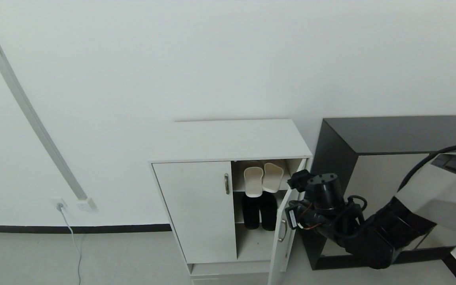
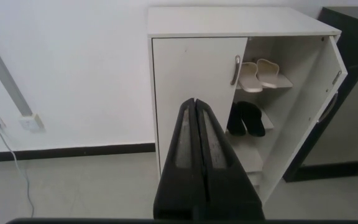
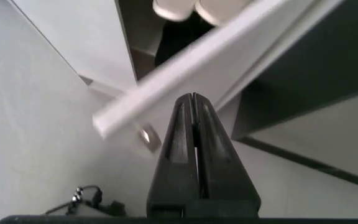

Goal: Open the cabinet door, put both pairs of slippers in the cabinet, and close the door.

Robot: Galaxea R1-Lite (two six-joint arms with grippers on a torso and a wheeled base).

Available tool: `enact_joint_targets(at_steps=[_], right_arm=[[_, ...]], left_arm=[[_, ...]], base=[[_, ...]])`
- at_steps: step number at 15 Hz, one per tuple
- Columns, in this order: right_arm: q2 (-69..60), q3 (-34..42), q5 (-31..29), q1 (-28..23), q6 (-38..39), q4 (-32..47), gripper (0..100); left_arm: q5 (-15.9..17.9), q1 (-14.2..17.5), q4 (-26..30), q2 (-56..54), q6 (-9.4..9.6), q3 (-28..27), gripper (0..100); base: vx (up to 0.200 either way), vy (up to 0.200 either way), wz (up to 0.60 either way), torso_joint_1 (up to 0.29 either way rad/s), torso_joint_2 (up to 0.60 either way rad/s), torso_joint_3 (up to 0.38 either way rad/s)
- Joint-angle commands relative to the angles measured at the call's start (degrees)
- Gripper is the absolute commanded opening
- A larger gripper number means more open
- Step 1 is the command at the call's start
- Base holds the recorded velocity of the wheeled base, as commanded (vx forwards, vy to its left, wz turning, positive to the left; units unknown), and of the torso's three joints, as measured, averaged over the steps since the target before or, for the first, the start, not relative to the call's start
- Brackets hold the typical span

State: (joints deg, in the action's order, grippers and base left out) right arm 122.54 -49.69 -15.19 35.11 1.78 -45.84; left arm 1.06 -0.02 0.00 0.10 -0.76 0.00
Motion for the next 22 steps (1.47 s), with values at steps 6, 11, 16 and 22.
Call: enact_joint_targets(at_steps=[6,11,16,22], right_arm=[[7.98,-10.34,0.51,0.40,5.34,-3.29,0],[1.56,4.60,9.56,0.93,5.08,-16.04,0],[-3.01,15.94,12.82,2.24,4.99,-22.54,0],[-1.43,16.20,12.73,3.12,5.08,-22.72,0]], left_arm=[[-0.01,-0.06,0.00,-0.01,-0.12,0.00,0],[-0.01,0.02,0.00,-0.01,-0.04,0.00,0],[-0.01,-0.06,0.00,-0.01,0.05,0.00,0],[-0.01,0.02,0.00,-0.01,-0.12,0.00,0]], base=[[0.000,0.000,0.00,0.000,0.00,0.000],[0.000,0.000,0.00,0.000,0.00,0.000],[0.080,0.000,0.00,-0.001,0.00,0.001],[0.167,0.000,0.00,0.008,0.00,0.002]])
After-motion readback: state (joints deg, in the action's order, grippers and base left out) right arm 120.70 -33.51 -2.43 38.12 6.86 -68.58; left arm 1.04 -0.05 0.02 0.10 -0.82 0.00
